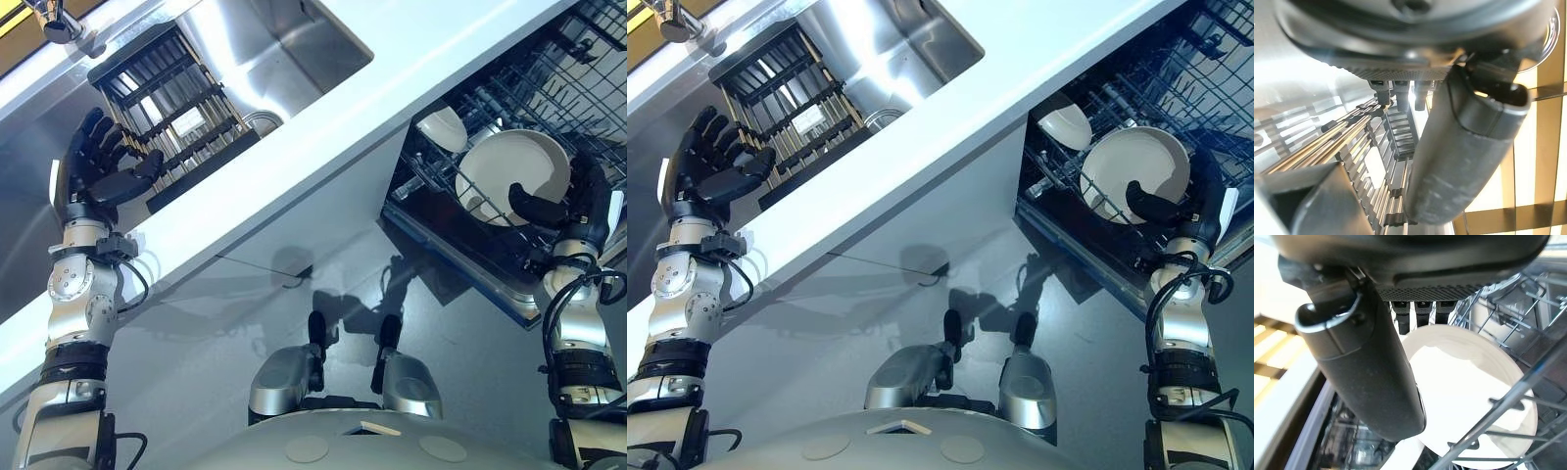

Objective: Pick up plates and place into dishwasher.

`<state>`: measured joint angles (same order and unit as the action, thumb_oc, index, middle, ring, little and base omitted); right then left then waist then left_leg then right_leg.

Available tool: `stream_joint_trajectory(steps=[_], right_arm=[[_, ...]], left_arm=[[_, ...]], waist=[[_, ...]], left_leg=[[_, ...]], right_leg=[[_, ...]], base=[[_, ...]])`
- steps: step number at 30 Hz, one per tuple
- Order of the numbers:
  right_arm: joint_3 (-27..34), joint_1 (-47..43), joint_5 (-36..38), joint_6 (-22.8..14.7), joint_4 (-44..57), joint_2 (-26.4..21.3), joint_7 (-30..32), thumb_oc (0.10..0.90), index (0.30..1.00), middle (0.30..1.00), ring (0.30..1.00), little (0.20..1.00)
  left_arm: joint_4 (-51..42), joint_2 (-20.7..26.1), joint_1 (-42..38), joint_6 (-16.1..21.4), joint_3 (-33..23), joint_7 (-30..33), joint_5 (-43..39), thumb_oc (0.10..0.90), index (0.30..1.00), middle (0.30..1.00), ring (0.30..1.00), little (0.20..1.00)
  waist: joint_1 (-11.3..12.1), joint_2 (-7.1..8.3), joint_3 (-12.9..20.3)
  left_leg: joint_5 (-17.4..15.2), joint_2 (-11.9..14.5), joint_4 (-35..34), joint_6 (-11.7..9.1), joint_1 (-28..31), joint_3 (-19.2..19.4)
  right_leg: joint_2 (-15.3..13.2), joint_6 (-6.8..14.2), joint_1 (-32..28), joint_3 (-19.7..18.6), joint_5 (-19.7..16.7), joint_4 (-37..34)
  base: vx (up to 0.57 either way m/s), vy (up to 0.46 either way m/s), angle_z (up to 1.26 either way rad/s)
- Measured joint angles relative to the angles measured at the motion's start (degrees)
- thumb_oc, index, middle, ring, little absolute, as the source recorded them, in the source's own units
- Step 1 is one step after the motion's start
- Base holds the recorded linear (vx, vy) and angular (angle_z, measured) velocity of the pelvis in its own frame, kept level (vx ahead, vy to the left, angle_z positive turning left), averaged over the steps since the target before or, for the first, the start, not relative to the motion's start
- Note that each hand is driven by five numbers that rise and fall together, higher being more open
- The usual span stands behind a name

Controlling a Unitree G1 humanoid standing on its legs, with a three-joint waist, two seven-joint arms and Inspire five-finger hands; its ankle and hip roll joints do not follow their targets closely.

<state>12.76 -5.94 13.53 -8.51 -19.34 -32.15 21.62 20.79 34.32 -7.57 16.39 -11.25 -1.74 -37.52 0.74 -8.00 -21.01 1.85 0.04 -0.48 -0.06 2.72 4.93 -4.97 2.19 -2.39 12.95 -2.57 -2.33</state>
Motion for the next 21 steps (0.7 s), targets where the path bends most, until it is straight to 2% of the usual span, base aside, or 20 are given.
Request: stream_joint_trajectory(steps=[3, 11, 16, 21], right_arm=[[0.96, 0.24, 1.17, -1.28, 0.8, -0.02, 0.36, 0.8, 0.9, 0.9, 0.9, 0.9], [2.78, 0.41, 11.48, -1.36, -2.81, 0.1, -3.56, 0.8, 0.9, 0.9, 0.9, 0.9], [2.68, 0.54, 14.41, -1.2, -7.73, 0.18, -5.74, 0.8, 0.9, 0.9, 0.9, 0.9], [2.2, 0.57, 14.69, -1.0, -12.23, 1.37, -8.14, 0.8, 0.9, 0.9, 0.9, 0.9]], left_arm=[[0.0, -0.02, 0.26, 0.0, -0.29, 0.1, 0.01, 0.8, 0.9, 0.9, 0.9, 0.9], [0.09, -0.16, 0.64, 0.11, -0.26, 0.08, 0.27, 0.8, 0.9, 0.9, 0.9, 0.9], [0.2, -0.13, 0.63, 0.1, 0.24, -0.02, 0.31, 0.8, 0.9, 0.9, 0.9, 0.9], [0.2, 0.01, 0.49, 0.01, 3.56, -1.45, 0.34, 0.8, 0.9, 0.9, 0.9, 0.9]], waist=[[-0.75, 0.31, 0.12], [-1.33, 1.11, 0.51], [-1.55, 0.92, 0.74], [-2.64, 0.42, 1.19]], left_leg=[[-0.06, 0.04, 0.0, 0.09, 0.26, 0.27], [-0.34, 0.37, 0.09, 0.1, 1.64, 1.92], [-0.39, 0.65, 0.46, 0.0, 1.79, 2.23], [-0.51, 0.75, 0.92, -0.2, 1.69, 2.73]], right_leg=[[-0.01, 0.0, 0.08, -0.33, 0.01, 0.38], [-0.2, 0.07, 0.15, -1.92, 0.39, 1.64], [-0.24, -0.45, 1.41, -2.52, 1.8, 4.49], [-0.48, -0.78, 3.2, -2.98, 3.85, 8.24]], base=[[0.01, -0.02, -0.07], [0.03, -0.024, -0.12], [0.02, 0.014, -0.05], [0.01, 0.012, -0.04]])
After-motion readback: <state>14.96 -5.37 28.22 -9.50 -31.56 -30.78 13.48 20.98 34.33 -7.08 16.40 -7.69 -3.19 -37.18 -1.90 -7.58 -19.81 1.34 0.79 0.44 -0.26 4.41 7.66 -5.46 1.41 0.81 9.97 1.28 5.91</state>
